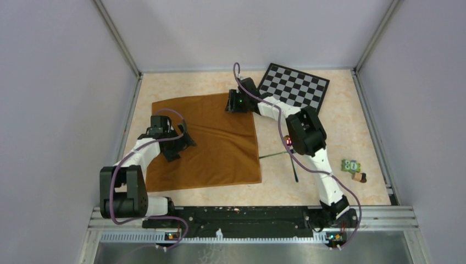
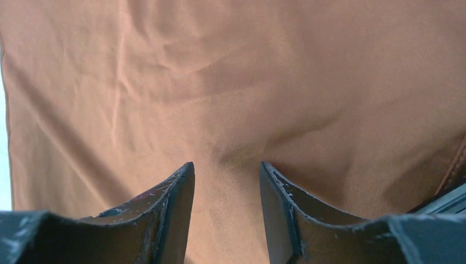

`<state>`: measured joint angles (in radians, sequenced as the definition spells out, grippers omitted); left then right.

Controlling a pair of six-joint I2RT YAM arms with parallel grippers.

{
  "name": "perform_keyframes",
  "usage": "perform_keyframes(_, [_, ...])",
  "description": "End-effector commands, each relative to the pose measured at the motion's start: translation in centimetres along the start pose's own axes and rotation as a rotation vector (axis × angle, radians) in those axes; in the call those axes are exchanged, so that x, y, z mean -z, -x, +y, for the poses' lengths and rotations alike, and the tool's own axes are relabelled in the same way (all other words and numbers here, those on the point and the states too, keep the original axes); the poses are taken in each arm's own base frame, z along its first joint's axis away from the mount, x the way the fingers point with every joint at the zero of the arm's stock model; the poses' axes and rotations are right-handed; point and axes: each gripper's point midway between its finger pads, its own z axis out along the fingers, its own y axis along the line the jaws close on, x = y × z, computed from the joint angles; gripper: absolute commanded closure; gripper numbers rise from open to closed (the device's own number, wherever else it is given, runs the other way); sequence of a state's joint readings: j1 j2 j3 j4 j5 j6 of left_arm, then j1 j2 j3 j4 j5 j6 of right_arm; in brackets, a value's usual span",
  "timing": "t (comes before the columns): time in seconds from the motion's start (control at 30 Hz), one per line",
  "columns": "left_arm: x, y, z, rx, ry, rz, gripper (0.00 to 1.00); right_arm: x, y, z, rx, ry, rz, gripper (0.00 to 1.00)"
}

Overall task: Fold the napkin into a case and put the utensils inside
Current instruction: Flatten out the crumpled napkin at the center of the board, then flatten the napkin at the center of the board.

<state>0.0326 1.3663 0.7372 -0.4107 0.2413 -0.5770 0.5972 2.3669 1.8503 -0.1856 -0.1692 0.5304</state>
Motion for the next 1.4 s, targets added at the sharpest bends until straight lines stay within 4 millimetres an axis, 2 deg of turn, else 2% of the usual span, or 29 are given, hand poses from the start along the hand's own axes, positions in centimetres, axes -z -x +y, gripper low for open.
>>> perform_keyframes(0.0, [0.6,-0.2,1.3,0.012,0.033,-0.056,0.01,-1.5,-0.3,-0.5,0.008,-0.010,0.021,0.53])
perform_keyframes(0.17, [0.5,-2.4,6.5,0.100,0.264,-0.025,0.01,-3.1,-1.4,-0.6,0.020,0.007,0.042,0.53])
perform_keyframes(0.3, [0.5,-2.8,6.1,0.150,0.248,-0.014,0.01,-4.9,-2.5,0.0,0.030,0.037,0.079,0.54])
perform_keyframes(0.5, [1.0,-2.5,5.4,0.161,0.231,-0.008,0.01,-5.3,-1.1,1.9,0.069,0.074,0.068,0.53])
perform_keyframes(0.63, [3.0,-0.6,3.7,0.153,0.190,-0.080,0.01,-2.9,1.2,3.5,0.136,0.069,0.058,0.46])
perform_keyframes(0.73, [5.0,0.5,1.9,0.136,0.123,-0.131,0.01,1.8,3.9,6.7,0.220,0.056,0.024,0.35])
perform_keyframes(0.8, [6.1,0.8,0.7,0.131,0.065,-0.154,0.01,5.1,4.0,8.5,0.249,0.040,0.028,0.31])
perform_keyframes(0.83, [6.4,0.8,0.2,0.137,0.040,-0.159,0.01,6.5,2.9,8.7,0.240,0.030,0.060,0.30])
perform_keyframes(0.87, [6.7,0.8,-0.2,0.139,0.019,-0.160,0.01,8.3,2.5,9.7,0.224,0.047,0.069,0.29])
perform_keyframes(0.9, [7.1,0.8,-0.6,0.139,-0.001,-0.162,0.01,9.1,0.0,9.1,0.176,0.041,0.129,0.29])
perform_keyframes(1.0, [9.0,1.8,-2.1,0.100,-0.053,-0.204,0.01,12.6,-5.2,7.6,-0.038,0.012,0.224,0.29])
perform_keyframes(1.07, [10.6,2.8,-3.8,0.023,-0.124,-0.257,0.01,15.0,-8.3,5.2,-0.195,-0.105,0.253,0.29])
perform_keyframes(1.13, [12.6,3.7,-5.8,-0.073,-0.220,-0.314,0.01,17.3,-11.6,1.8,-0.346,-0.293,0.264,0.27])
perform_keyframes(1.2, [14.4,4.2,-7.5,-0.155,-0.304,-0.374,0.01,19.4,-14.4,-0.5,-0.419,-0.419,0.310,0.26])
perform_keyframes(1.3, [16.3,4.5,-8.9,-0.225,-0.377,-0.437,0.01,21.5,-16.8,-3.5,-0.439,-0.600,0.316,0.28])
perform_keyframes(1.37, [16.8,4.6,-9.3,-0.248,-0.385,-0.454,0.01,22.0,-17.6,-3.6,-0.448,-0.631,0.328,0.31])
